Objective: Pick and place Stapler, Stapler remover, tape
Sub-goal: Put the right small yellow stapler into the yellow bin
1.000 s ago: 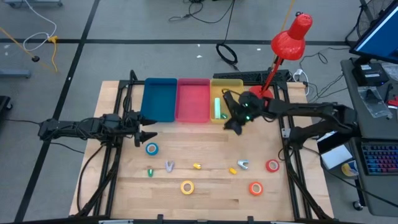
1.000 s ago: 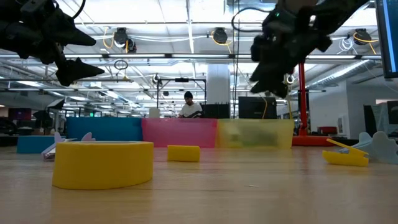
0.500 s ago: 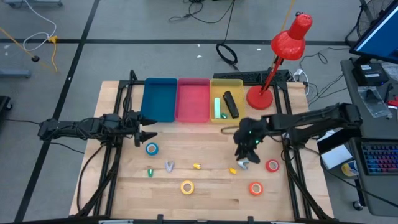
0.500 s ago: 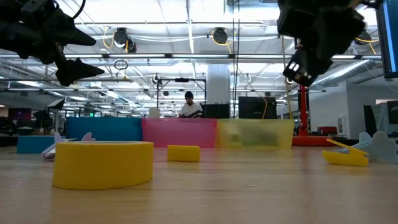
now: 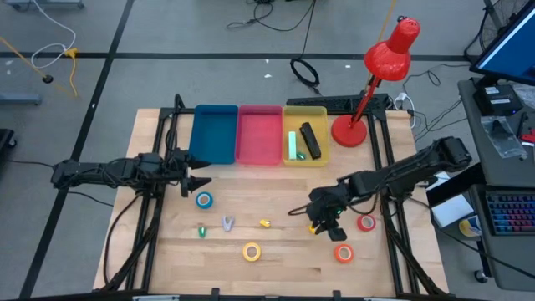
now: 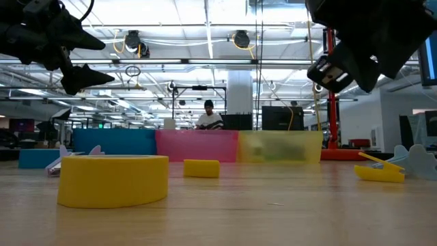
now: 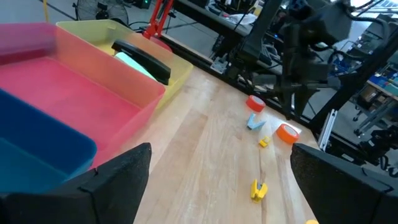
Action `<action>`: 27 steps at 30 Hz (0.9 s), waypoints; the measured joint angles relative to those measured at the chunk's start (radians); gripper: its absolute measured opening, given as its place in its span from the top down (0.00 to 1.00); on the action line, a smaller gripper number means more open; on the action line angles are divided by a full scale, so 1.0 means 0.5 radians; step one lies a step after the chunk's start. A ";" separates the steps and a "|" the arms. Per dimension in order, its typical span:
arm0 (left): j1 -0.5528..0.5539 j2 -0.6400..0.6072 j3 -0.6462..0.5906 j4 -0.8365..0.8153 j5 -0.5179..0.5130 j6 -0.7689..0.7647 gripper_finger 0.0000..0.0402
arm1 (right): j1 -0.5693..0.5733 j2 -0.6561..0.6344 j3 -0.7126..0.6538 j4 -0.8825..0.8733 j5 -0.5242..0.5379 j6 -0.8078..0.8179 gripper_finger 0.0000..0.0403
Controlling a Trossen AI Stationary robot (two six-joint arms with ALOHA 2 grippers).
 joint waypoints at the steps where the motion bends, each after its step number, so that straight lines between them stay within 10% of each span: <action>1: 0.000 0.000 0.000 0.000 0.001 0.001 0.05 | 0.010 0.037 0.039 -0.039 0.019 0.009 0.79; 12: -0.002 0.000 0.000 -0.005 0.150 0.011 0.05 | 0.025 0.358 0.256 -0.355 0.160 0.923 0.86; 27: 0.000 0.000 0.000 -0.007 0.176 0.058 0.07 | 0.024 0.355 0.232 -0.334 0.158 1.048 0.91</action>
